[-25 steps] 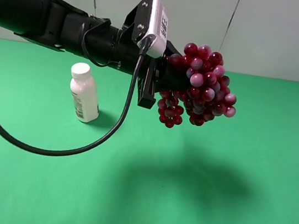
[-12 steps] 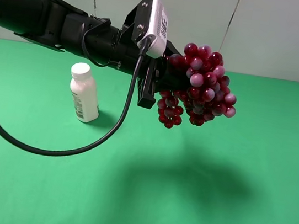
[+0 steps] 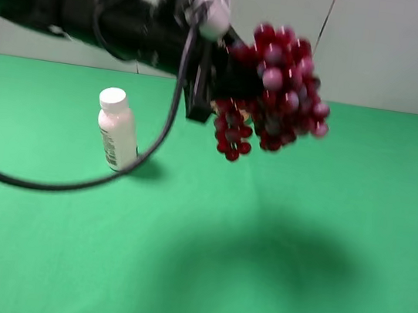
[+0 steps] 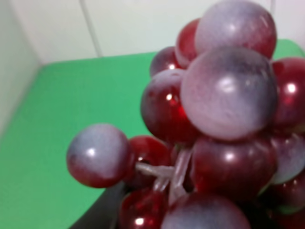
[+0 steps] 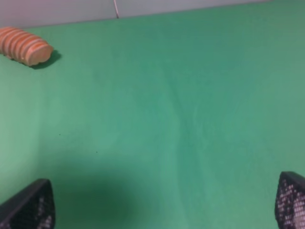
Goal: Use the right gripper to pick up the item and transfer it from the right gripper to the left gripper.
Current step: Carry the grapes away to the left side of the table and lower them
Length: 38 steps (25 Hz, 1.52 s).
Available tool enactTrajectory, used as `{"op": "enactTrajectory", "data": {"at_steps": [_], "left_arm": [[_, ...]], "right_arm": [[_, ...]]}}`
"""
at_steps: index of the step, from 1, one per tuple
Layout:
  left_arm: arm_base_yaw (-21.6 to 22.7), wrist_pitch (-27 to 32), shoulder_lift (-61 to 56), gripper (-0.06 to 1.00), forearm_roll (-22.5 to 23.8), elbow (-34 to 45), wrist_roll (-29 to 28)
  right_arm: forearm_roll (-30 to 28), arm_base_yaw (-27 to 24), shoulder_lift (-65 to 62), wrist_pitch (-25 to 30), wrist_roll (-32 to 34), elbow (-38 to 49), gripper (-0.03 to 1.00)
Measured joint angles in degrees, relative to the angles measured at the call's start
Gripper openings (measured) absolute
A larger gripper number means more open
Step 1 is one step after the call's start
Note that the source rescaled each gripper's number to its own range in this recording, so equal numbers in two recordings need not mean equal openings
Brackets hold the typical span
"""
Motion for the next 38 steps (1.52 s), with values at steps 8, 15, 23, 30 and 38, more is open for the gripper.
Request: {"op": "enactTrajectory", "data": {"at_steps": [8,15,23,30,38], "left_arm": [[10.0,-9.2,-8.5,0.00,20.2,-0.5,-27.8],[18.2,-16.5,-9.3,0.00,39.9,-0.5,-55.1],[24.2,-19.8,-9.3,0.00,48.1,-0.5,-66.2],[26.2,-26.0,-9.3,0.00,48.8,4.0,-69.3],[26.2,-30.5,-9.3,0.00,48.9,10.5,-69.7]], "right_arm": [[0.0,0.0,0.0,0.0,0.0,0.0,1.00],[0.0,0.0,0.0,0.1,0.0,0.0,1.00],[0.0,0.0,0.0,0.1,0.0,0.0,1.00],[0.0,0.0,0.0,0.1,0.0,0.0,1.00],[0.0,0.0,0.0,0.1,0.0,0.0,1.00]]}}
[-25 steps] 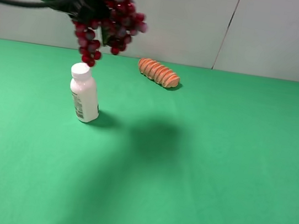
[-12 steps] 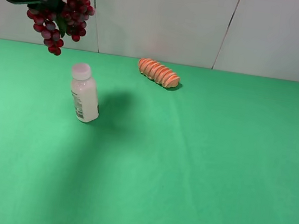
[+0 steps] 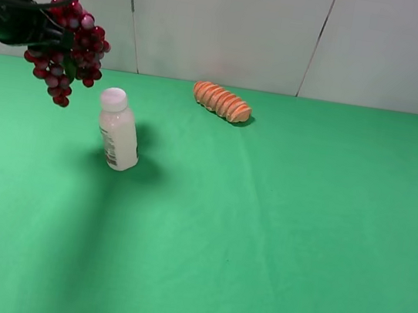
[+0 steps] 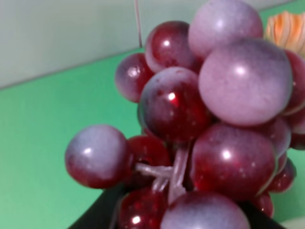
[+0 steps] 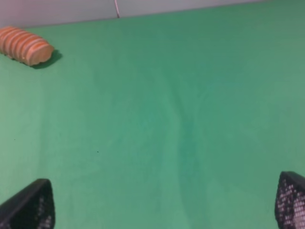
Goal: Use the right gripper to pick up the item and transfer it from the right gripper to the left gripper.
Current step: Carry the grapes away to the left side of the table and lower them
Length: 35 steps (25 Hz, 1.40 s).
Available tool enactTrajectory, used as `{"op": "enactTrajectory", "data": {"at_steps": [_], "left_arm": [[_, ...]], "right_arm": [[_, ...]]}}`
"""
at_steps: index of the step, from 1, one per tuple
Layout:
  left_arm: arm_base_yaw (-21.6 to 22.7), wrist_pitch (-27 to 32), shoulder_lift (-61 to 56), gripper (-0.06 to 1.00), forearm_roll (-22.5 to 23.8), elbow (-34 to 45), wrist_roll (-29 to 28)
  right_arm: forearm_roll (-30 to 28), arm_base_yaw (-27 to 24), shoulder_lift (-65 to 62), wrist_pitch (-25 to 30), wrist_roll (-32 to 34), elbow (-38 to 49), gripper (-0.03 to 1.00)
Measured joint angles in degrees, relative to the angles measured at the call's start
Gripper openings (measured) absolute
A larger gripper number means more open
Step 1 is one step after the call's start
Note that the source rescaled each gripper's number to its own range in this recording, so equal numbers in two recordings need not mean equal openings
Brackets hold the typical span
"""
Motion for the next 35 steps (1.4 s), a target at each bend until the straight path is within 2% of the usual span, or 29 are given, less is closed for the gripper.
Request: {"op": "enactTrajectory", "data": {"at_steps": [7,22,35], "left_arm": [[0.3,-6.0,0.0,0.00,0.0,5.4,-3.5],[2.2,-7.2,13.7,0.00,-0.2,5.6,-4.3],[2.8,-8.4,16.9,0.02,-0.6,5.3,-5.4]], "right_arm": [[0.0,0.0,0.0,-0.1,0.0,0.0,1.00],[0.0,0.0,0.0,-0.1,0.0,0.0,1.00],[0.0,0.0,0.0,-0.1,0.0,0.0,1.00]]}}
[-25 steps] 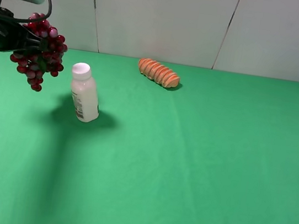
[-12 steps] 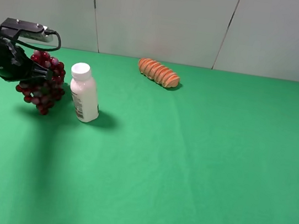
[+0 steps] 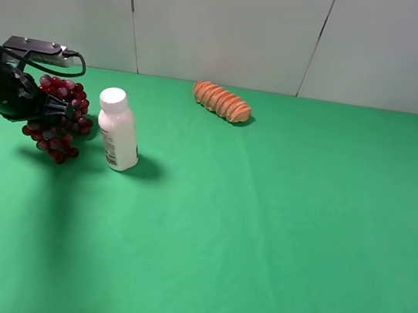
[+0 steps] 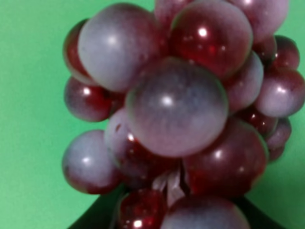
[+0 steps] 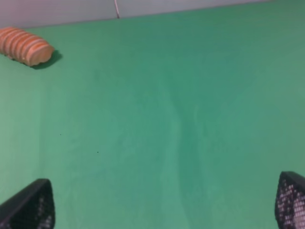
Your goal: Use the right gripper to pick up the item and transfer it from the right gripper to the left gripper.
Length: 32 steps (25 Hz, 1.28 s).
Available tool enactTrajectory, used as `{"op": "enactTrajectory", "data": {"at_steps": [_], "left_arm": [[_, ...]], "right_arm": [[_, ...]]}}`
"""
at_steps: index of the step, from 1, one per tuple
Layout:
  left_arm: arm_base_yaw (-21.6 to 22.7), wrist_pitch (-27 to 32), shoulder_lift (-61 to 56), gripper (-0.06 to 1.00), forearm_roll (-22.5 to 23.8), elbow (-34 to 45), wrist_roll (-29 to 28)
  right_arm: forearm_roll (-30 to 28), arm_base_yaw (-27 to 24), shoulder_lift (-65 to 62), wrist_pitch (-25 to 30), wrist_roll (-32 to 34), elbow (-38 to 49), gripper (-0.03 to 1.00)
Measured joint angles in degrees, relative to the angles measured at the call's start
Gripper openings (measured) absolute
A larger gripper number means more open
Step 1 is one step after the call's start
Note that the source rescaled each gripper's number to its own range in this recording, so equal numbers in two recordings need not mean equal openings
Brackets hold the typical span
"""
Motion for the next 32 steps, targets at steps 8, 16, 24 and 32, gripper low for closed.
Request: {"op": "enactTrajectory", "data": {"at_steps": [8,16,24,32], "left_arm": [[0.0,0.7,0.0,0.75,0.0,0.0,0.0],[0.0,1.3,-0.1,0.94,0.0,-1.1,-0.2],[0.0,4.6,-5.6,0.95,0.0,-1.7,-0.2],[0.0,10.6,-13.1,0.95,0.1,-1.8,-0.2]], "right_arm": [[0.0,0.0,0.0,0.0,0.0,0.0,1.00],[0.0,0.0,0.0,0.0,0.0,0.0,1.00],[0.0,0.0,0.0,0.0,0.0,0.0,1.00],[0.0,0.0,0.0,0.0,0.0,0.0,1.00]]}}
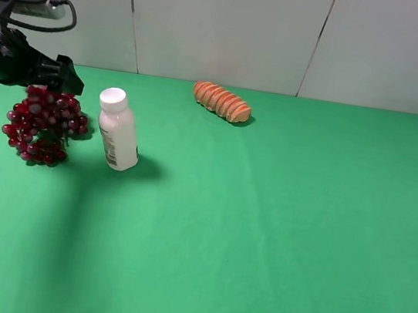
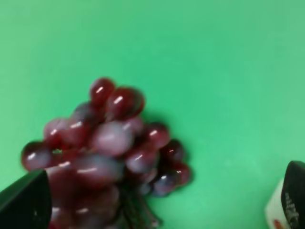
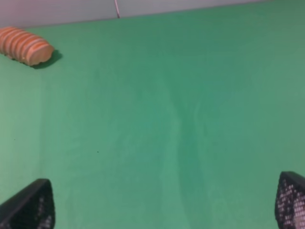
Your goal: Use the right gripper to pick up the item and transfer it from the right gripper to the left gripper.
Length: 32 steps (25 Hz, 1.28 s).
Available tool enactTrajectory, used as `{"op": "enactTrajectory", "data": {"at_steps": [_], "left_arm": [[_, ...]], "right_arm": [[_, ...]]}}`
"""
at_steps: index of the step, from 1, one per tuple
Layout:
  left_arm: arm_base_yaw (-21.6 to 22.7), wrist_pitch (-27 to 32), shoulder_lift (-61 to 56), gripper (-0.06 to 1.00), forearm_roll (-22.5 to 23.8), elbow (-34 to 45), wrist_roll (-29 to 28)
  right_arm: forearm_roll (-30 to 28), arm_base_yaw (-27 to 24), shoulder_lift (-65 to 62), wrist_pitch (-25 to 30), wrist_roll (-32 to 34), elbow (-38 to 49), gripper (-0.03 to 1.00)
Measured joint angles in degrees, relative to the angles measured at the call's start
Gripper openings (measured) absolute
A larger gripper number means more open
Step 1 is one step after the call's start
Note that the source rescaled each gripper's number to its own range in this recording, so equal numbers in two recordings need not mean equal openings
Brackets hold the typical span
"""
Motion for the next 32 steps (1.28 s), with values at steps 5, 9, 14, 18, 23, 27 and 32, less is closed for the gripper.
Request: {"op": "enactTrajectory", "data": {"at_steps": [5,9,14,18,23,27,32], "left_arm": [[0.0,2.1,-4.2,0.95,1.2,0.0,0.0],[0.0,3.3,-6.7,0.95,1.3,0.0,0.0],[0.0,4.0,-10.3,0.95,1.3,-0.1,-0.8],[0.0,4.8,-15.6,0.95,3.4,-0.1,-3.2],[0.0,8.5,-23.9,0.95,9.7,-0.1,-8.9],[-0.4,13.8,-31.6,0.95,16.0,0.3,-14.2],[-1.4,17.1,-43.8,0.95,21.6,4.1,-18.9]], "right_arm": [[0.0,0.0,0.0,0.0,0.0,0.0,1.00],[0.0,0.0,0.0,0.0,0.0,0.0,1.00],[0.0,0.0,0.0,0.0,0.0,0.0,1.00],[0.0,0.0,0.0,0.0,0.0,0.0,1.00],[0.0,0.0,0.0,0.0,0.0,0.0,1.00],[0.0,0.0,0.0,0.0,0.0,0.0,1.00],[0.0,0.0,0.0,0.1,0.0,0.0,1.00]]}}
